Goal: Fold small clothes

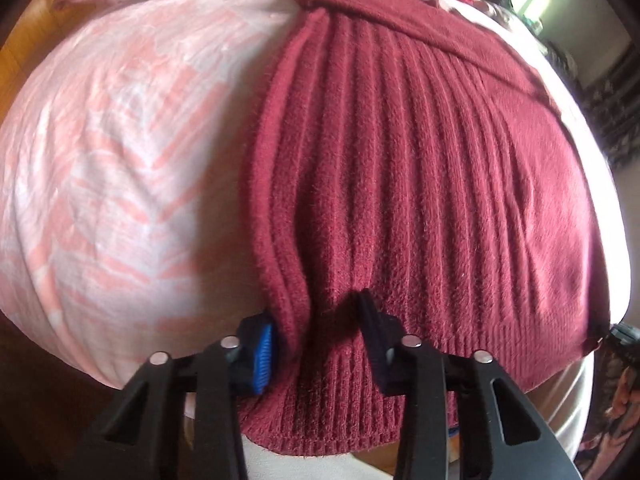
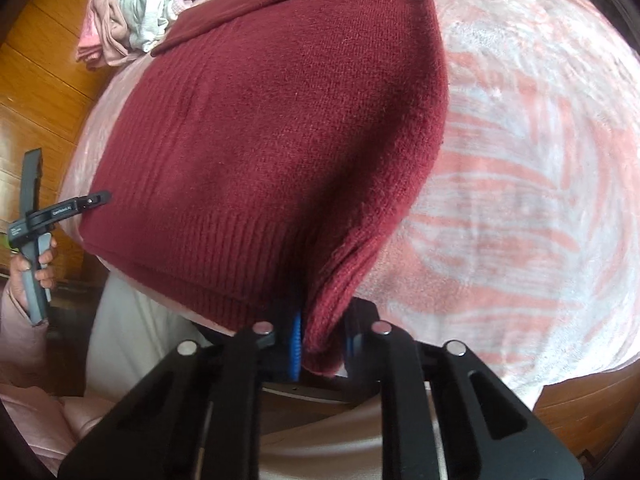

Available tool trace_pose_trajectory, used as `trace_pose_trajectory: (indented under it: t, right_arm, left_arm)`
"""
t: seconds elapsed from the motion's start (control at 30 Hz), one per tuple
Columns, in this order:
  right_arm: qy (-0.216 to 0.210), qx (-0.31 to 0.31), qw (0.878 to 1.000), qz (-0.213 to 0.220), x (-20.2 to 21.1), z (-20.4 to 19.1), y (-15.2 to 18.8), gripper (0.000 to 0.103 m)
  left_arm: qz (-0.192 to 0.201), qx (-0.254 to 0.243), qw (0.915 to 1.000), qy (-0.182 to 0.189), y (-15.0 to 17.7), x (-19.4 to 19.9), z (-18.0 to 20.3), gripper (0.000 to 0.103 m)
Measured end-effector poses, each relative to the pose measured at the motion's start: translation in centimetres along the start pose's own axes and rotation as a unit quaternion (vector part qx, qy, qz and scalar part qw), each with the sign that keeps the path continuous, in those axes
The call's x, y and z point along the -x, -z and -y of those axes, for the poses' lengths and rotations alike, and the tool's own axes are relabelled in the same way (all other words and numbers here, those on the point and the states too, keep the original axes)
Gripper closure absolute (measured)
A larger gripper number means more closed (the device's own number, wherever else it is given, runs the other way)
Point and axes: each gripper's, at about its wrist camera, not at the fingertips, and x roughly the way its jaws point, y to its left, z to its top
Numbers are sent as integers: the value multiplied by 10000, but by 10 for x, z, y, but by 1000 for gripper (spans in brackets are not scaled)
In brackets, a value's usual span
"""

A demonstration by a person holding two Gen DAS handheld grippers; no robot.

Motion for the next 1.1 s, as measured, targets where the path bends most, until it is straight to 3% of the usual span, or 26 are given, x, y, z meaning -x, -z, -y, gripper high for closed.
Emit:
trace_pose_trajectory:
  t: [0.13,0.27,0.43,0.67,0.9,1.1]
  right_arm:
    - [-514,-151,9983,208,14,4,-5,92]
    - [-925,-266,9945,409,31,8,-21,92]
    - [-942,-234,9935,597,43,9,-50,92]
    - [-945,-530,9919,663,34,21,-109,92]
    - [-665,-1302,9883,443,-3,51,-165,95]
    - [-649,-1659,9827,505,-10,74,-180,82]
  left_arm:
    - [-5,424,9975,560,-10,10,-32,84]
    - [60,502,9955,796,-21,23,-37,86]
    - [306,613,9924,1023,-51,34,-27,87]
    - [527,849,9899,1002,-107,22,-25,94]
    - [316,943,9923,739,-151,-20,-26,94]
    - [565,839,9928,642,-163,-10,-40,90]
